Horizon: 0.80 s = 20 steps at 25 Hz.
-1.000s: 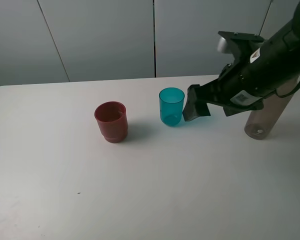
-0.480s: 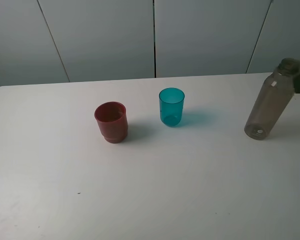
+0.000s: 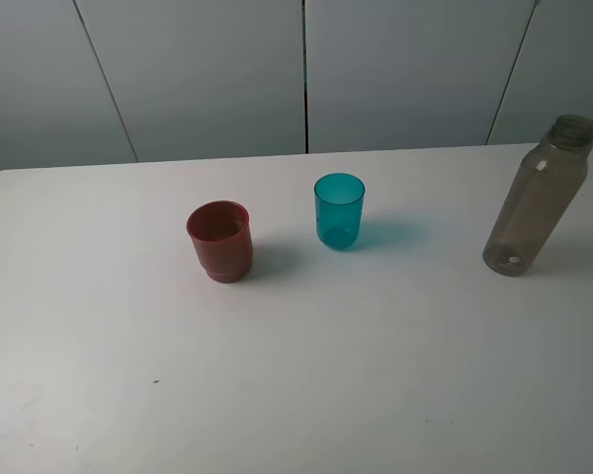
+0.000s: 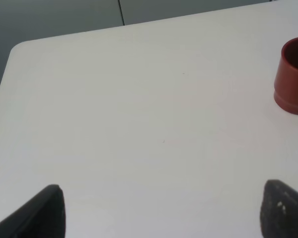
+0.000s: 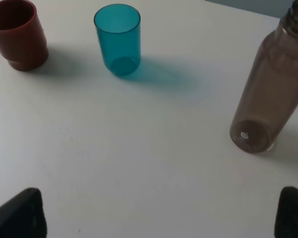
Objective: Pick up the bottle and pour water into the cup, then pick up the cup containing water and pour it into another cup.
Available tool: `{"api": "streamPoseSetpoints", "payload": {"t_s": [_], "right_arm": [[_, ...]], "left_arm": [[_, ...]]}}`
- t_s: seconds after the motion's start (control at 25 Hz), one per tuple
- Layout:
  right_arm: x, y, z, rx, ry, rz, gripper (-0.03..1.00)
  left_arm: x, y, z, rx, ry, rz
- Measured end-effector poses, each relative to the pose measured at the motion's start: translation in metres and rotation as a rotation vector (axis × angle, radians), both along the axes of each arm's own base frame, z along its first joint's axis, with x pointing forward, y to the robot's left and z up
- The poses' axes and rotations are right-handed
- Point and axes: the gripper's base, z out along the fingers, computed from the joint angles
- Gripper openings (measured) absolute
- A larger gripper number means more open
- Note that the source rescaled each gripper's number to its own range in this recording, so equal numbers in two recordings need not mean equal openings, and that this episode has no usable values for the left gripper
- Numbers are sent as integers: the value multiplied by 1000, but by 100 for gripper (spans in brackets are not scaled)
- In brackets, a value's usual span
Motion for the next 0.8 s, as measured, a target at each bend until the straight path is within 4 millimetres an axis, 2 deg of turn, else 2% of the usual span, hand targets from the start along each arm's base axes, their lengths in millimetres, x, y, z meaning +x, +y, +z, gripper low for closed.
{"api": "streamPoseSetpoints", "payload": {"t_s": [0.08, 0.2, 0.6, 0.8], "right_arm": [[-9, -2, -11, 10, -38, 2, 100], [-21, -5, -15, 28, -112, 0, 100], [-21, -8, -15, 74, -108, -75, 100], [-20, -9, -15, 68, -117, -233, 100]], "left_arm": [[0, 0, 0, 0, 0, 0], [0, 0, 0, 0, 0, 0], [0, 0, 0, 2, 0, -1], [0, 0, 0, 2, 0, -1]]}}
